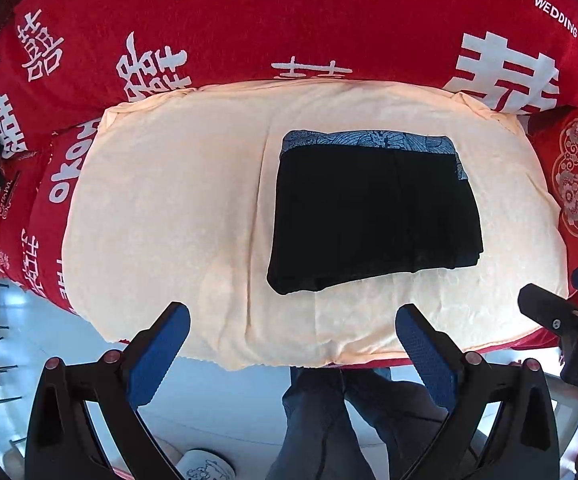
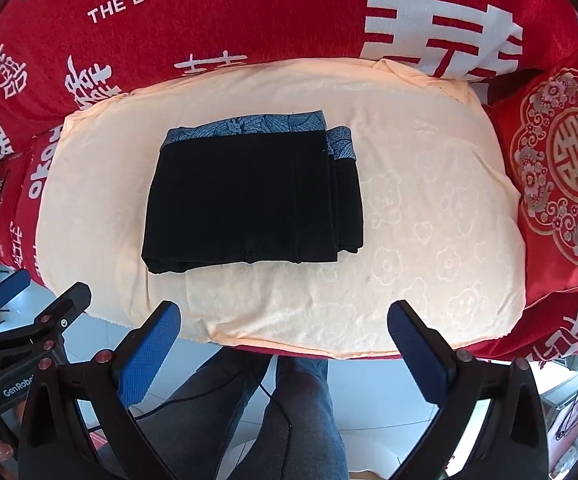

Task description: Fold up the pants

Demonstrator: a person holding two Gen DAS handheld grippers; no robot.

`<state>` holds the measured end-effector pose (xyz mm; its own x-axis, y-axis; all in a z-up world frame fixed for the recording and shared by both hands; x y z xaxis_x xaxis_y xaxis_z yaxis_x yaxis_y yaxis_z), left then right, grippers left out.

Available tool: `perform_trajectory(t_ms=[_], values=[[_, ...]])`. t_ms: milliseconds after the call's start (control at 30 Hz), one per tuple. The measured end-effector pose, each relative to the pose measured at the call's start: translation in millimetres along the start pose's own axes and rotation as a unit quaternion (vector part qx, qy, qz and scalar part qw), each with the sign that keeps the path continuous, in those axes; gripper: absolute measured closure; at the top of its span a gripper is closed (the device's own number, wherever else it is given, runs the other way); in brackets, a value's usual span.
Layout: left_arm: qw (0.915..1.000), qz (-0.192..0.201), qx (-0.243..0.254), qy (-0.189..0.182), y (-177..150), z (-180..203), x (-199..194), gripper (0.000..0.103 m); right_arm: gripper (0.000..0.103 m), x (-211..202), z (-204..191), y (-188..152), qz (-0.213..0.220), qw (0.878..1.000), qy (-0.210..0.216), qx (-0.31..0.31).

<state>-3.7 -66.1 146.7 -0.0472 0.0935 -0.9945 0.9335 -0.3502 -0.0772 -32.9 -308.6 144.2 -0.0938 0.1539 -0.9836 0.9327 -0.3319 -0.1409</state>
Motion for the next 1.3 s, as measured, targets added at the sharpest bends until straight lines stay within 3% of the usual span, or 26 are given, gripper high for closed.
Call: perform_trajectory(t_ms=[1300], values=[[0.9999, 0.002, 0.007, 0.012, 9.4, 0.7, -1.4, 0.000, 0.000, 5.9, -11.6, 8.6, -0.005, 1.000, -0.021, -0.013]])
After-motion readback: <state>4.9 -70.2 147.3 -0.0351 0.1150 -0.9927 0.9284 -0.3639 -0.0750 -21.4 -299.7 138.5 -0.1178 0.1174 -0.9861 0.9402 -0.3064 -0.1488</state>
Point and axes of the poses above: each gripper's, at about its wrist camera, not at the fingertips, and x roughly the way its jaws point, z to its right, y to its top, the point moved 2 cm from there along x, roughly the way its jaws point, and after that the axes turned 15 degrees about -z, right-handed, at the moved point
